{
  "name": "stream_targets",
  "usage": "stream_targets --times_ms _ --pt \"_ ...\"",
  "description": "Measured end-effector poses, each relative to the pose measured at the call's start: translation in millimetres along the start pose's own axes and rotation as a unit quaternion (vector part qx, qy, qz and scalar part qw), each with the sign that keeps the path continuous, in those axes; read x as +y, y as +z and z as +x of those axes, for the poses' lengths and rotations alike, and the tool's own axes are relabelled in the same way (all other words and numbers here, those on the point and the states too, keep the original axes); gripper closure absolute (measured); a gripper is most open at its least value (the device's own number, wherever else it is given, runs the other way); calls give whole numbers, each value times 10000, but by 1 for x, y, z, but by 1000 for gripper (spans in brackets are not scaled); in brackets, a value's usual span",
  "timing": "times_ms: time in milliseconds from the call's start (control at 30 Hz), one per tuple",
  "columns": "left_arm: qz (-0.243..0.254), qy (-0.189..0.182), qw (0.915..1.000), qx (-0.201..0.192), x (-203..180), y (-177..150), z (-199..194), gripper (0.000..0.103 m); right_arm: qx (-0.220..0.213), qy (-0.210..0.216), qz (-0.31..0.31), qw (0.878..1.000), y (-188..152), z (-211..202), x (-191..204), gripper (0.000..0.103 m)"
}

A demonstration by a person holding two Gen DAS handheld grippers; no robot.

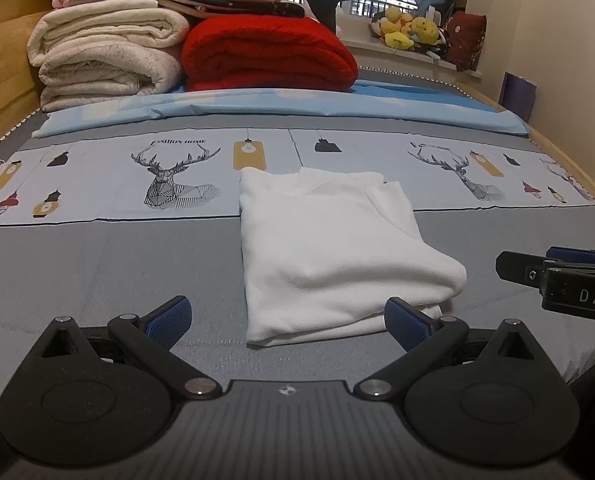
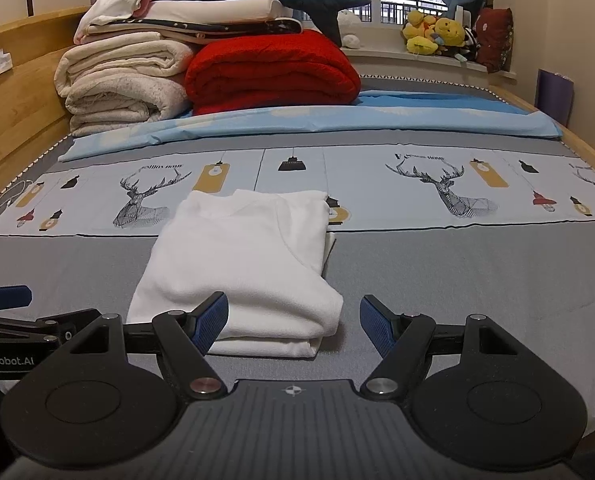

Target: Fold small clothes

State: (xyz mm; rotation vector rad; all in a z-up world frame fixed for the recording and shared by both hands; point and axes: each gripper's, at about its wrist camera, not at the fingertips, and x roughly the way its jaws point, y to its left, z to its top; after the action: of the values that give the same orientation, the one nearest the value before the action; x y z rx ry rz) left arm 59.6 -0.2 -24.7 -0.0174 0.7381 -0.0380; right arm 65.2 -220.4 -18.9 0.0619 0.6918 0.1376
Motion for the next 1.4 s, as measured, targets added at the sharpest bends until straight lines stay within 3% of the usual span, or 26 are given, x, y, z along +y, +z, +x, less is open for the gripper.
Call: stream_targets --times_ms 1400 --pt "16 -77 9999 -82 0 2 -1 0 -67 -135 -82 9999 -1 0 3 29"
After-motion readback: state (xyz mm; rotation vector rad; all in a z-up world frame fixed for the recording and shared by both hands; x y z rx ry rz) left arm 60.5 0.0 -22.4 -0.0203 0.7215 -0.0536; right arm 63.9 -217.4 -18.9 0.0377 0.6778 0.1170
